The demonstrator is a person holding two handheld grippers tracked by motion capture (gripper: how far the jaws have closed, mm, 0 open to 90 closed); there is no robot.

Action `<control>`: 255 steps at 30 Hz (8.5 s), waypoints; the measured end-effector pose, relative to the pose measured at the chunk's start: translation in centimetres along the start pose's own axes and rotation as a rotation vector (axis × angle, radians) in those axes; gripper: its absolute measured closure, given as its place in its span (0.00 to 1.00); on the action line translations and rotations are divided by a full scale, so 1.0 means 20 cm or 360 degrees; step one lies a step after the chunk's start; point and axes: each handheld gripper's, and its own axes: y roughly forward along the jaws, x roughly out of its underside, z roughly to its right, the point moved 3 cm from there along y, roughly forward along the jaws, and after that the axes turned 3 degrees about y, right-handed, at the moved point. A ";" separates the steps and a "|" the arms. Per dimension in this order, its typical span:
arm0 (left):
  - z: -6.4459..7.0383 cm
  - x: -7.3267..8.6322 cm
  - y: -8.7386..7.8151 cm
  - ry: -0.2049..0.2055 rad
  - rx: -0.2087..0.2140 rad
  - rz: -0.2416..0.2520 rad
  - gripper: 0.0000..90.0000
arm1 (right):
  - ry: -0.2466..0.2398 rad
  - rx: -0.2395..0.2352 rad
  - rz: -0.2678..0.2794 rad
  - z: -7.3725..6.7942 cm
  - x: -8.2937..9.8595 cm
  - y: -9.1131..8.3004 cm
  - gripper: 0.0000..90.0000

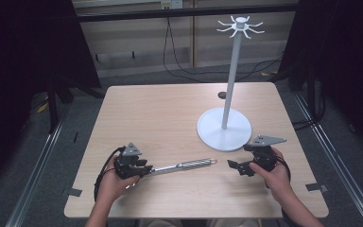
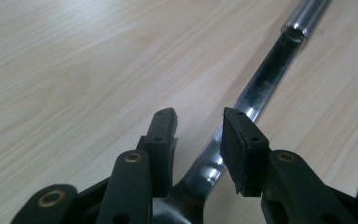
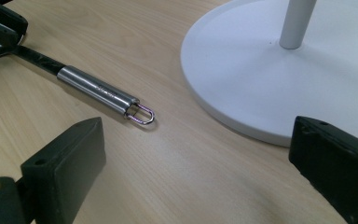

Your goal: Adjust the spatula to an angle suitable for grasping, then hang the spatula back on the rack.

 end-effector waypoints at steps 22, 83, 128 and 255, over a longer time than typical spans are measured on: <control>0.07 -0.15 0.14 0.0471 0.0176 -0.0443 0.66 | 0.0046 0.0069 0.0000 0.05 0.08 -0.11 0.04; 0.13 -0.43 -0.08 0.0062 0.0041 0.0381 0.84 | 0.0101 -0.0075 0.0217 -0.16 -0.15 -0.09 0.07; 0.30 -0.53 -0.02 0.0049 0.0003 0.0582 0.84 | 0.0380 -0.0198 0.0412 -0.51 -0.57 0.23 0.73; 0.08 -0.23 0.15 -0.0155 0.0041 0.0522 0.01 | 0.0094 -0.0143 0.0672 -0.29 -0.97 -0.16 0.98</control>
